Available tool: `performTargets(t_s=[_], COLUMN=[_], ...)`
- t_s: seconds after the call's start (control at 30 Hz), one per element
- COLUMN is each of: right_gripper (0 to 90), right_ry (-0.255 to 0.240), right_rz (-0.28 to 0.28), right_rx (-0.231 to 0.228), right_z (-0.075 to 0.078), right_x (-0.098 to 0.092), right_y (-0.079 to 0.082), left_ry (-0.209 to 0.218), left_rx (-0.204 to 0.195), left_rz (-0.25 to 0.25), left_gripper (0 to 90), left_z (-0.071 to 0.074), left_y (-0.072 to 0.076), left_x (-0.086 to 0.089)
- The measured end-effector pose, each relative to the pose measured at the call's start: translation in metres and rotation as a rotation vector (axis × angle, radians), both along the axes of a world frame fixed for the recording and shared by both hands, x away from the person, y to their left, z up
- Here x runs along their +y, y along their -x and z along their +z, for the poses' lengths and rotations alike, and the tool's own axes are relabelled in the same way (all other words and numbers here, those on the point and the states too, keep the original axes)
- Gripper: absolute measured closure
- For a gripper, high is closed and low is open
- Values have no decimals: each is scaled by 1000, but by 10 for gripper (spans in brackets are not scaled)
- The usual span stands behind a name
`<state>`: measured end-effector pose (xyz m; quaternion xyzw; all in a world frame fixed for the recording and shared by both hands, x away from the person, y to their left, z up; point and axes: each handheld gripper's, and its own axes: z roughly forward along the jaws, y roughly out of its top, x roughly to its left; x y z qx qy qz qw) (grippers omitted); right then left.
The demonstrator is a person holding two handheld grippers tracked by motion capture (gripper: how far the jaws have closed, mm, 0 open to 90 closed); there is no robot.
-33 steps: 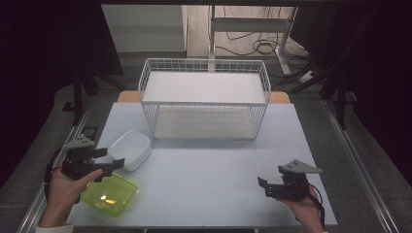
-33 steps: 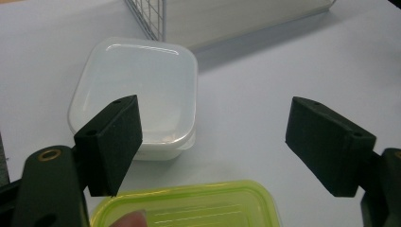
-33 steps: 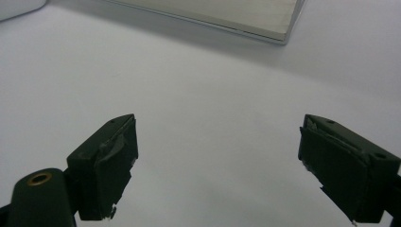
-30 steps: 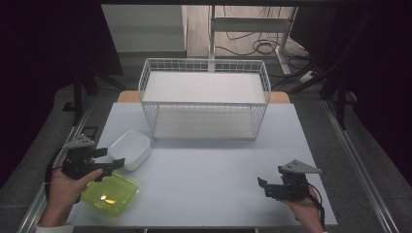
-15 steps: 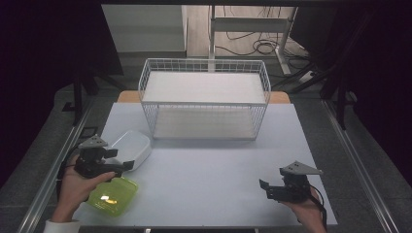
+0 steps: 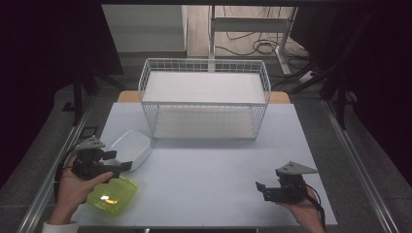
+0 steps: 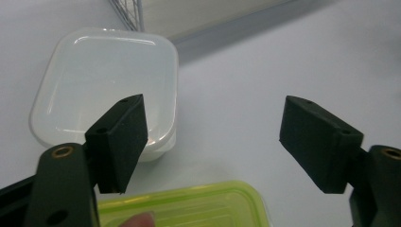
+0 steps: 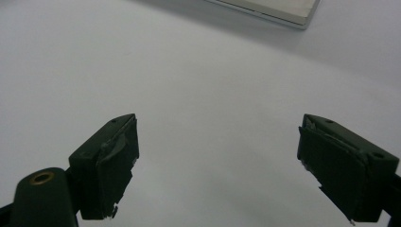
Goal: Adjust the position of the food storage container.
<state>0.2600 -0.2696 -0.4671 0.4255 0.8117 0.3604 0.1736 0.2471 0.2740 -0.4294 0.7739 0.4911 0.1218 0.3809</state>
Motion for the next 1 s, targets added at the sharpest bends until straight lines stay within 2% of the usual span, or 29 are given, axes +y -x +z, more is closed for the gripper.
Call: performTargets(t_s=[0.1,0.23,0.3,0.43,0.47,0.53,0.57,0.6,0.73,0.8,0.83,1.0], right_gripper=[133,133,133,134,134,134,134,134,135,135,137,141], right_ry=[1,7,9,16,20,22,22,20,20,19,22,23], right_rz=[7,1,1,4,4,5,2,1,-6,-8,-11,-10], right_rx=[11,18,21,29,34,33,33,34,35,34,34,34], right_z=[-1,-2,-2,-3,-4,-4,-3,-3,-2,-3,-3,-4], right_x=[1,1,1,2,3,3,4,4,3,3,2,3], right_y=[-1,-3,-3,-3,-3,-3,-2,-2,-2,-2,-3,-3], left_ry=[-8,-15,-33,-32,-41,-42,-49,-49,-69,-70,-67,-76], left_rx=[5,24,30,39,57,62,85,85,118,126,146,183], left_rz=[17,2,13,30,33,38,52,52,101,107,113,125], left_gripper=[266,292,305,337,414,485,518,545,662,712,739,841], left_z=[-2,-3,-2,-1,-2,-2,-6,-6,-14,-16,-19,-29], left_y=[1,4,7,11,15,16,20,20,26,27,28,28], left_x=[2,6,10,19,24,26,34,34,53,57,63,72])
